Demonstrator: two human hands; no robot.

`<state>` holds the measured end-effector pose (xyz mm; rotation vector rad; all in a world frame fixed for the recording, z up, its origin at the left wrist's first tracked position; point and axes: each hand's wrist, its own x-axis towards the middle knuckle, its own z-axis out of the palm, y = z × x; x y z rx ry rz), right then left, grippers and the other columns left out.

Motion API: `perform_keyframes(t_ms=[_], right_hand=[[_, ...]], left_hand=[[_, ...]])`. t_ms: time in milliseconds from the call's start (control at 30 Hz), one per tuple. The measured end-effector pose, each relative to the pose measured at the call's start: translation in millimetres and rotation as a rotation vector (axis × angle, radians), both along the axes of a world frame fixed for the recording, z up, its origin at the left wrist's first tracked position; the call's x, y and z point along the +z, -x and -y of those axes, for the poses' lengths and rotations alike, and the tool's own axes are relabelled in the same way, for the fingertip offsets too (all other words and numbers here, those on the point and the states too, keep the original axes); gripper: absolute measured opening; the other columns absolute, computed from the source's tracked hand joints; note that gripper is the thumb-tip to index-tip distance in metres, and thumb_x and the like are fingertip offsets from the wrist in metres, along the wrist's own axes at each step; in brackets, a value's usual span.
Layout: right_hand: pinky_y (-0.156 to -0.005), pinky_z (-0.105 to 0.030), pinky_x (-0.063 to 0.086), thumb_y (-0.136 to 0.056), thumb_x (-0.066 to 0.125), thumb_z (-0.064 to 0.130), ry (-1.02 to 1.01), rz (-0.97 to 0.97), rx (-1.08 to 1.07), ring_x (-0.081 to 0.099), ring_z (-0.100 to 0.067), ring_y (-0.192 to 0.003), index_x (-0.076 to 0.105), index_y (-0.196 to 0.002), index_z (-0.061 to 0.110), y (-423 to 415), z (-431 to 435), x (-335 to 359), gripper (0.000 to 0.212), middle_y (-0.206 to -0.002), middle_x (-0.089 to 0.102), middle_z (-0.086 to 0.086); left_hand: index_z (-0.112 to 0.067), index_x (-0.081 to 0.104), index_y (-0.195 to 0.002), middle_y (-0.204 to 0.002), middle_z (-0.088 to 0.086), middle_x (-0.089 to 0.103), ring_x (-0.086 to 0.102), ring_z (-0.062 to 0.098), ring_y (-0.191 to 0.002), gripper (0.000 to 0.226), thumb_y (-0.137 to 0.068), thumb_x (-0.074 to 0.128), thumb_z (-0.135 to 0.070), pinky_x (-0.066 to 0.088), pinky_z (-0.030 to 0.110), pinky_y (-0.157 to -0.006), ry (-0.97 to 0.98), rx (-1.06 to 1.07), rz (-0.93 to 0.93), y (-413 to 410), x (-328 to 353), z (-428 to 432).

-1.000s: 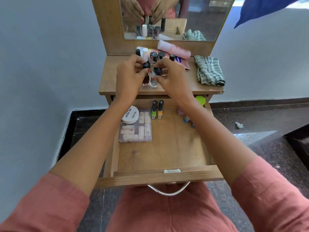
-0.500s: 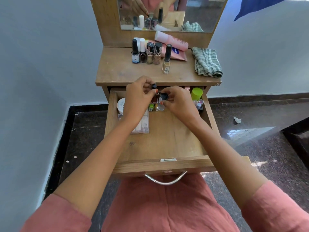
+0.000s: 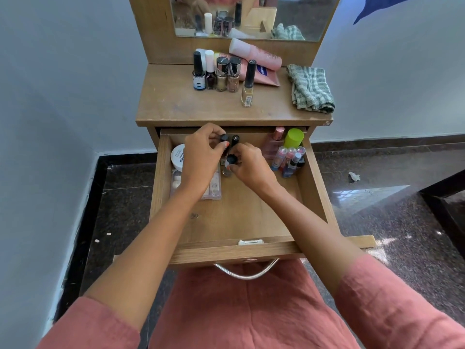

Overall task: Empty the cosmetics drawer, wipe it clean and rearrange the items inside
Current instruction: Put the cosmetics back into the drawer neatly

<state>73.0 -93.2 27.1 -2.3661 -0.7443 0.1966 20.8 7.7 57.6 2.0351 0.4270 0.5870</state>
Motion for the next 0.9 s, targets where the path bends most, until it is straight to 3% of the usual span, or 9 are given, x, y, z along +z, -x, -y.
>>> perform_keyframes(t_ms=[200,500,667,800,900], right_hand=[[-0.082,-0.045,0.05,-0.074,0.07,0.004,-0.008,-0.016,0.01,0.057,-0.031,-0.094,0.058,-0.105,0.0,0.4,-1.5,-3.4,0.033,-0.107,0.057,-0.017],[-0.083,-0.031,0.052,-0.073,0.074,0.007,-0.099,0.005,0.013,0.059,-0.024,-0.095,0.058,-0.111,-0.001,-1.9,0.6,5.4,0.041,-0.108,0.06,-0.016],[-0.071,-0.005,0.043,-0.073,0.074,0.006,-0.256,0.043,-0.042,0.054,-0.011,-0.082,0.062,-0.105,0.0,2.3,3.4,23.5,0.036,-0.094,0.06,-0.005],[-0.073,-0.019,0.048,-0.072,0.072,0.002,-0.36,0.067,-0.069,0.058,-0.017,-0.079,0.064,-0.101,-0.002,5.1,5.8,38.7,0.03,-0.093,0.064,-0.013],[-0.068,-0.017,0.047,-0.074,0.068,0.0,-0.356,0.069,-0.087,0.058,-0.016,-0.077,0.065,-0.098,-0.002,2.2,11.2,41.2,0.024,-0.093,0.065,-0.014]], left_hand=[[-0.003,0.064,-0.097,-0.086,-0.003,0.06,0.055,-0.005,-0.072,0.018,-0.08,0.065,0.0,0.043,-0.001,-0.069,-0.015,0.014,0.009,2.7,1.7,-3.5],[-0.005,0.065,-0.1,-0.087,-0.005,0.061,0.057,-0.001,-0.076,0.02,-0.08,0.066,-0.004,0.045,0.0,-0.072,-0.017,0.034,0.025,7.2,12.5,-2.5],[-0.004,0.065,-0.101,-0.087,-0.005,0.061,0.056,-0.003,-0.075,0.021,-0.08,0.066,-0.004,0.046,0.001,-0.072,-0.022,0.014,0.061,8.9,23.2,0.9],[-0.004,0.066,-0.098,-0.086,-0.004,0.062,0.058,-0.003,-0.073,0.02,-0.079,0.066,-0.001,0.05,0.006,-0.072,0.036,-0.027,0.065,7.4,28.0,7.8],[-0.004,0.067,-0.096,-0.085,-0.003,0.063,0.059,-0.003,-0.073,0.018,-0.078,0.067,0.001,0.05,0.007,-0.071,0.065,-0.054,0.06,5.3,25.6,12.9]])
